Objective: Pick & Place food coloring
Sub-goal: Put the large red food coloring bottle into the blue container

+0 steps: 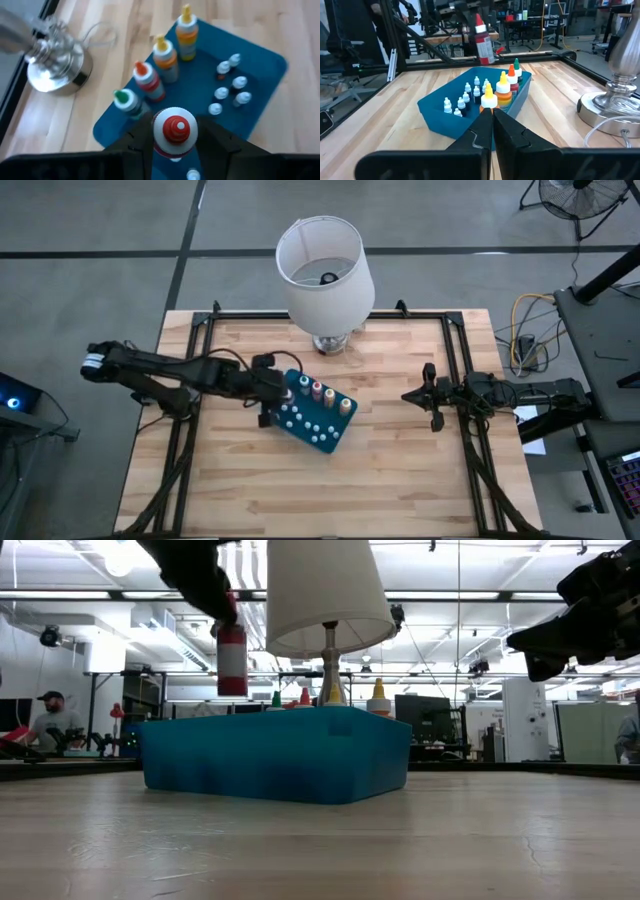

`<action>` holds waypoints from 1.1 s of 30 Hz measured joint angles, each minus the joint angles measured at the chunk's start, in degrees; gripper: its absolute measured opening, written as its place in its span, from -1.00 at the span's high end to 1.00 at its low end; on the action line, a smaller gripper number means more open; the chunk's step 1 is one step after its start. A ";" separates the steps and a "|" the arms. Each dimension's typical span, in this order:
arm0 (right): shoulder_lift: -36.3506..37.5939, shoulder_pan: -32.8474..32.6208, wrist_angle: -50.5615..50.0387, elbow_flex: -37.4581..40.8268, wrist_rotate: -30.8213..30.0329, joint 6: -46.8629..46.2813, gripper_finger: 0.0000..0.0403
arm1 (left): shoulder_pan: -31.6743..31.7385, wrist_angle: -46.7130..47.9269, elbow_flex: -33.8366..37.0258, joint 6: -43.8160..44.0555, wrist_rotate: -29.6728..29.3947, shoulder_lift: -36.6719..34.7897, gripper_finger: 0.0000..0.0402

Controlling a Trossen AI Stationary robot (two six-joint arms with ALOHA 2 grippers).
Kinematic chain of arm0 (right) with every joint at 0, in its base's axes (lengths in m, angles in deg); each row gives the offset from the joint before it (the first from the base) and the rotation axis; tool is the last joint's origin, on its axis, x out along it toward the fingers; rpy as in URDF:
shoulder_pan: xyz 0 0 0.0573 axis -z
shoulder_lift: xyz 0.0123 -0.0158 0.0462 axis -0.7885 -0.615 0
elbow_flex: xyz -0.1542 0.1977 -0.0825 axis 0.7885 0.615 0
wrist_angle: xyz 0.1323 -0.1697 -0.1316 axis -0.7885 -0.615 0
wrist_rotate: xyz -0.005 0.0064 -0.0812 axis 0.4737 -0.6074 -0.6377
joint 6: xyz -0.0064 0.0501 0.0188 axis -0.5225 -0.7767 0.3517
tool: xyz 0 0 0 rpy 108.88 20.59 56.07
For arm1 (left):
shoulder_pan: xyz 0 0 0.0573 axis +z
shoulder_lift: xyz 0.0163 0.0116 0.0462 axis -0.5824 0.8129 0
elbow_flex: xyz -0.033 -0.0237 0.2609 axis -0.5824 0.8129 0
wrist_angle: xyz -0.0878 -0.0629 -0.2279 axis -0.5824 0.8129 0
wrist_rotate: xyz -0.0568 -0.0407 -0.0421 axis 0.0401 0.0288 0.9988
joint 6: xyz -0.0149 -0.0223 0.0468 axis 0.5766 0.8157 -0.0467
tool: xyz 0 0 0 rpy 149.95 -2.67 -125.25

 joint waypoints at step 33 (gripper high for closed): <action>-0.05 0.00 0.00 0.00 0.00 -0.01 0.96 | 12.77 -6.62 3.58 3.93 1.59 7.66 0.54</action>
